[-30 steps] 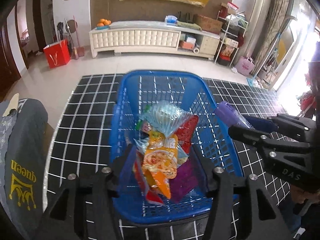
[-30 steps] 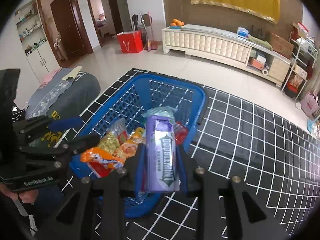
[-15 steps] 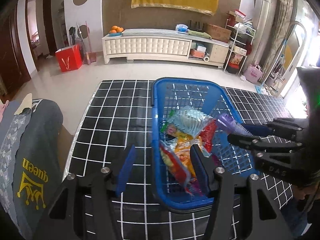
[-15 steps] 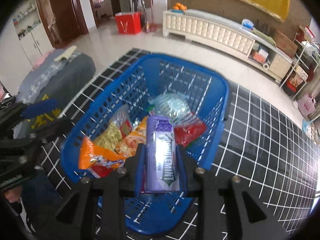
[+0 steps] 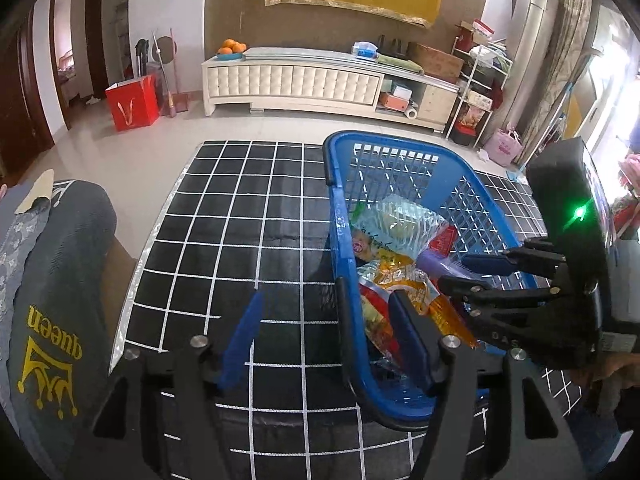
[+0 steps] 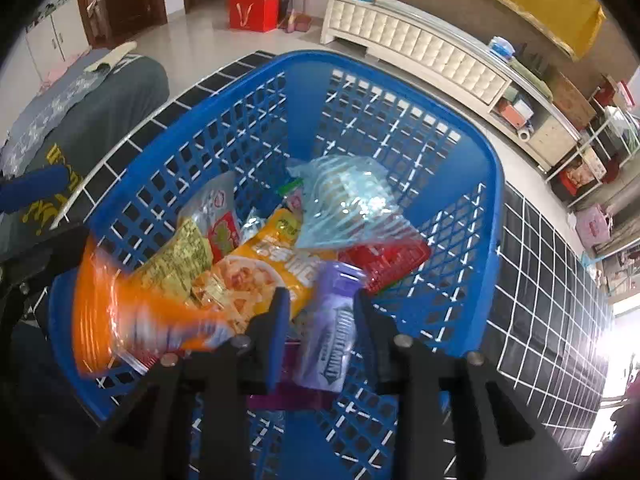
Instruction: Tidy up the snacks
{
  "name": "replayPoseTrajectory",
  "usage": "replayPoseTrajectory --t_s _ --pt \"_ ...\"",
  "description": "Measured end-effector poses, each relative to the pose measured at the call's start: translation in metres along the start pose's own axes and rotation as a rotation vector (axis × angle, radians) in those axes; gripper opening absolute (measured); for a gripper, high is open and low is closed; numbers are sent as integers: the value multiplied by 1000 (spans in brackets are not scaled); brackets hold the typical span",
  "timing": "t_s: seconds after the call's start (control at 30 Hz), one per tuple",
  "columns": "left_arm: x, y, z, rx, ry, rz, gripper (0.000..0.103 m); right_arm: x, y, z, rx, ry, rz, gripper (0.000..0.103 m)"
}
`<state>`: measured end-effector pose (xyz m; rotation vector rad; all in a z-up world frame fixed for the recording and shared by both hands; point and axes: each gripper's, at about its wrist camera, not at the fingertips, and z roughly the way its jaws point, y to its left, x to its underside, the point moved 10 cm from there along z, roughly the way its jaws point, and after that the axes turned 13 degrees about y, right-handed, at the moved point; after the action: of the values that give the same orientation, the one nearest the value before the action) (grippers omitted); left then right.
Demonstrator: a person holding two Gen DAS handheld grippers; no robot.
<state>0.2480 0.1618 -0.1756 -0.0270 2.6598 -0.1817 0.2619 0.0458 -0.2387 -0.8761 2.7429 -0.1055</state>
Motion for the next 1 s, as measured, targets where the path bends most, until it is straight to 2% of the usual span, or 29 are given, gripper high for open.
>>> replayPoseTrajectory --t_s 0.03,0.13,0.4,0.57,0.73,0.9,0.97,1.0 --pt "0 0 0 1 0 -1 63 1 0 0 -2 7 -2 51" --pt "0 1 -1 0 -4 -4 63 4 -8 -14 23 -36 11 66" --pt "5 -13 -19 2 -36 7 63 33 -27 -77 10 -185 64 70" --pt "12 -39 -44 11 -94 13 63 63 -44 -119 -16 -291 146 77" --pt "29 -74 -70 -6 -154 42 67 108 -63 -146 -56 -361 255 80" --pt "55 -106 -87 31 -187 34 69 152 -75 -152 -73 -389 335 82" --pt "66 -118 -95 25 -205 35 69 166 -76 -156 -67 -412 339 88" --pt "70 -122 -98 24 -213 35 71 174 -76 -159 -64 -424 343 95"
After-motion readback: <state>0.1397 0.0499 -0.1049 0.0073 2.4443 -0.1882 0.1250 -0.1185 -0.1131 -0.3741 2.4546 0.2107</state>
